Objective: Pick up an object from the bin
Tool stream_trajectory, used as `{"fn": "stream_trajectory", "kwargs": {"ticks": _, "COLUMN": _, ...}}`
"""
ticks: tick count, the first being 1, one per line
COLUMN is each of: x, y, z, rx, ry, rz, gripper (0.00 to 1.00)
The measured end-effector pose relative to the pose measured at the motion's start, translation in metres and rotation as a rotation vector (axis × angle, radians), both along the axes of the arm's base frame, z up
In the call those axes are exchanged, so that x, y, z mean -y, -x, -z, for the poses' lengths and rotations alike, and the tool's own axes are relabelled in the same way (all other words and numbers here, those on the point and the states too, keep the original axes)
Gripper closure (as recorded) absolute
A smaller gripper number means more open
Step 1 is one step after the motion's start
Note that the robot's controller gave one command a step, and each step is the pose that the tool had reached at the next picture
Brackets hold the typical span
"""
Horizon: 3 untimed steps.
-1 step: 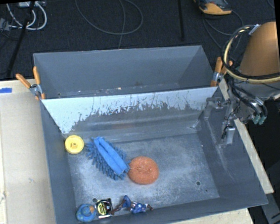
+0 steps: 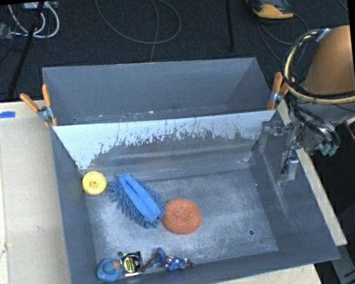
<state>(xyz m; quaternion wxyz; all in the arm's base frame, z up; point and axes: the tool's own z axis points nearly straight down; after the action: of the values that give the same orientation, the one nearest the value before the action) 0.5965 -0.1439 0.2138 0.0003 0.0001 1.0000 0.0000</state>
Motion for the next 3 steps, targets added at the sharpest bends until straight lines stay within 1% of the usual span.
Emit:
{"fn": "stream_trajectory", "kwargs": {"ticks": 1, "x": -0.036, "y": -0.019, "z": 0.048, "rx": 0.008, "ry": 0.002, "rz": 0.045, "gripper": 0.00}}
{"fn": "stream_trajectory", "kwargs": {"ticks": 2, "x": -0.042, "y": -0.023, "z": 0.088, "rx": -0.002, "ry": -0.004, "rz": 0.097, "gripper": 0.00}}
{"fn": "stream_trajectory", "kwargs": {"ticks": 3, "x": -0.086, "y": -0.002, "z": 0.100, "rx": 0.000, "ry": 0.002, "rz": -0.017, "gripper": 0.00}}
